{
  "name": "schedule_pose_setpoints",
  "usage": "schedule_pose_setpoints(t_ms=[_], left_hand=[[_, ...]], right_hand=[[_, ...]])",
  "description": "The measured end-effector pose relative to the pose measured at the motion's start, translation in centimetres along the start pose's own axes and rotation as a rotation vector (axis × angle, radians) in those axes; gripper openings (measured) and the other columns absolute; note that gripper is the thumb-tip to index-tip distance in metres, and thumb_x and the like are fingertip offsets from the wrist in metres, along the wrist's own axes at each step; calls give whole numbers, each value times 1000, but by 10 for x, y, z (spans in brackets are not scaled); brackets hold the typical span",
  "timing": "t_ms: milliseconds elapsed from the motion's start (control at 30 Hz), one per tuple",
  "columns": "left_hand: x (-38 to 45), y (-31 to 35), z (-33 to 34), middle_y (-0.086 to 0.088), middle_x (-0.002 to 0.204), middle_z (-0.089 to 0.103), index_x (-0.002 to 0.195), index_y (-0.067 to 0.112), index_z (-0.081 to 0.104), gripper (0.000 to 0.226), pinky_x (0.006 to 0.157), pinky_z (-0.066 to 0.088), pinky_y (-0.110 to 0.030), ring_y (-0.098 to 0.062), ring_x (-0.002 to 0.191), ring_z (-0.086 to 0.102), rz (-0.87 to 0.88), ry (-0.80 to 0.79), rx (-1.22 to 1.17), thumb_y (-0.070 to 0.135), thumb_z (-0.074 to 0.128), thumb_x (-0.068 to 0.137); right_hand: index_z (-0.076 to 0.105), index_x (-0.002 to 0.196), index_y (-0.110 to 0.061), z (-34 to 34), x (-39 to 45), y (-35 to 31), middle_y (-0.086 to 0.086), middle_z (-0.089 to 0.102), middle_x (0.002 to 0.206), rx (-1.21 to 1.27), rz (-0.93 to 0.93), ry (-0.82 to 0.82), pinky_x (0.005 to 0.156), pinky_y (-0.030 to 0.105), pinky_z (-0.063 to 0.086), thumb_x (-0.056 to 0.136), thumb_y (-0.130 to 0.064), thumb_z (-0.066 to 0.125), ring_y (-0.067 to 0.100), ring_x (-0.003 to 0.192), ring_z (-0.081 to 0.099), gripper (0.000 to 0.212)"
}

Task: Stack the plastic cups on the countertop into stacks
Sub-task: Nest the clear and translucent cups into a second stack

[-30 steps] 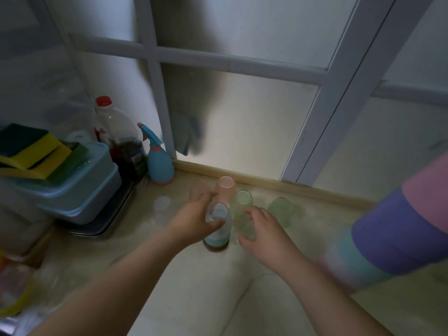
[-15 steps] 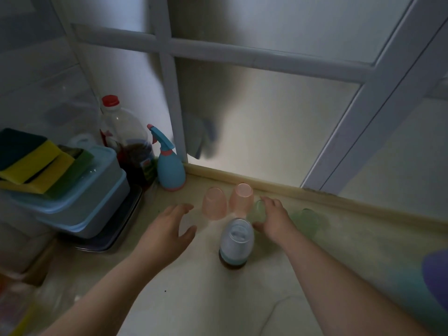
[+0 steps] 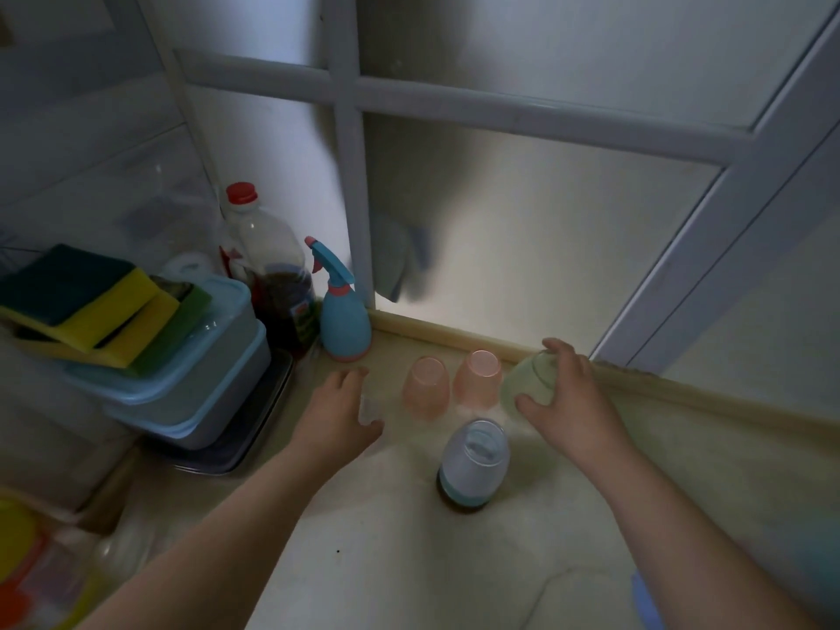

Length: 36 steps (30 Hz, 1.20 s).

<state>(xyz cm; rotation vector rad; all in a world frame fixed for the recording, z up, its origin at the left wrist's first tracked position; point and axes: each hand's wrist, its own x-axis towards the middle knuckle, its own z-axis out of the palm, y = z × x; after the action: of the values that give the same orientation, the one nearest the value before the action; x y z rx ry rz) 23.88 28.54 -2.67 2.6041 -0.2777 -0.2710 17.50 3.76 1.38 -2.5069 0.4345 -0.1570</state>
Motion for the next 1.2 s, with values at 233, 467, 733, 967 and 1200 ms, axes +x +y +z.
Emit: schedule_pose_setpoints(t_ms=[233, 467, 733, 967, 1200], left_hand=[[8, -4, 19, -18, 142, 31, 139, 8, 26, 73, 101, 38, -38, -35, 125, 41, -105, -127, -25, 22, 67, 79], [-21, 19, -10, -13, 132, 50, 134, 10, 33, 73, 84, 36, -25, -27, 117, 50, -65, 0, -146, 21, 74, 74], [-66, 70, -66, -2, 121, 50, 128, 23, 43, 67, 84, 42, -30, -13, 103, 45, 137, 174, -254, 19, 76, 69], [-87, 80, -68, 11, 106, 47, 128, 19, 43, 66, 72, 38, -16, -8, 99, 46, 111, 200, -375, 18, 76, 71], [-95, 77, -73, 14, 107, 47, 127, 22, 45, 65, 81, 39, -21, -6, 102, 45, 120, 214, -410, 18, 76, 70]], right_hand=[[33, 136, -13, -15, -25, -8, 12, 44, 134, 28, -56, 19, 98, 29, 35, 74, -18, 73, 26, 124, 43, 74], [32, 137, -17, -29, -40, -15, 8, 43, 136, 58, -122, 10, 96, 23, 32, 76, -21, 72, 23, 126, 43, 73], [35, 128, -20, -42, -55, -41, 3, 50, 119, 28, -221, -150, 87, 30, 45, 68, -28, 73, 21, 109, 52, 72], [34, 136, -22, -19, -50, -46, 2, 39, 140, -47, -256, -306, 100, 33, 44, 69, -28, 76, 21, 121, 47, 78], [34, 131, -25, -1, -46, -38, 5, 50, 128, 10, -170, -318, 91, 30, 47, 65, -28, 79, 22, 109, 55, 79]])
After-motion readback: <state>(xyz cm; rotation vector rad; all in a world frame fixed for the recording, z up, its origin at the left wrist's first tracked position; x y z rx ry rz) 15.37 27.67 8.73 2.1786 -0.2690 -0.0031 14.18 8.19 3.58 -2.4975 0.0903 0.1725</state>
